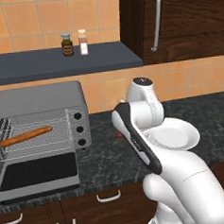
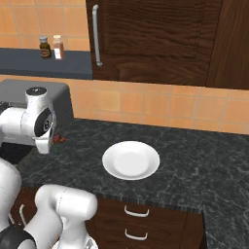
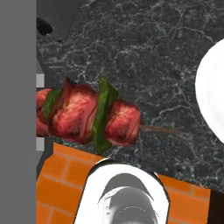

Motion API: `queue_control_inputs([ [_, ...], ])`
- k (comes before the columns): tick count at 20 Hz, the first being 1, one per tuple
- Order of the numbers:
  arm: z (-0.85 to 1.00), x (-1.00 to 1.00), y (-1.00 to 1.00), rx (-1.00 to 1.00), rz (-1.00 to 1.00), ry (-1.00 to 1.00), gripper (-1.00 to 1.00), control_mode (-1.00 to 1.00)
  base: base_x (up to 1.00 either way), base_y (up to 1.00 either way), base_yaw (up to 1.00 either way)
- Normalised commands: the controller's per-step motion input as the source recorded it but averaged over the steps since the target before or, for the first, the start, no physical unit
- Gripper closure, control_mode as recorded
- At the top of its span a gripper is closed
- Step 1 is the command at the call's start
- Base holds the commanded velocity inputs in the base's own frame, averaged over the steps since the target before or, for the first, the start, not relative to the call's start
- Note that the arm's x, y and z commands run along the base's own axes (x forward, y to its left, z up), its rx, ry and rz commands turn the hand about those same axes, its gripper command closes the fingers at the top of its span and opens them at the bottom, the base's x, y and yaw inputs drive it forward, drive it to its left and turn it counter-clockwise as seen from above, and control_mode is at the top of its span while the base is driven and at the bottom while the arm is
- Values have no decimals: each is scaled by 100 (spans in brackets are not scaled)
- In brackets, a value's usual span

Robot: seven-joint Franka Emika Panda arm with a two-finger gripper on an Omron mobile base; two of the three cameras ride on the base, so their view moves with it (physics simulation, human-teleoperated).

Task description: Pick up the kebab skewer and baguette bread, and place them inside the toaster oven. Close the toaster oven door and start by setting the timer.

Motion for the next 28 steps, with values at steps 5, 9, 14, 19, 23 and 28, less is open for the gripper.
queue_control_inputs([
  [5, 13, 0, 100, 0, 0, -16, 100, -100, 0, 0, 0],
  [9, 0, 7, 100, 0, 3, -11, 100, -100, 0, 0, 0],
  [14, 0, 22, 100, 0, 3, -7, 100, -100, 0, 0, 0],
  [19, 0, 39, 100, 0, 2, -7, 100, -100, 0, 0, 0],
  [23, 0, 65, 93, 0, 0, -1, 100, -100, 0, 0, 0],
  [28, -17, 89, 60, 0, 0, 0, 100, -100, 0, 0, 0],
])
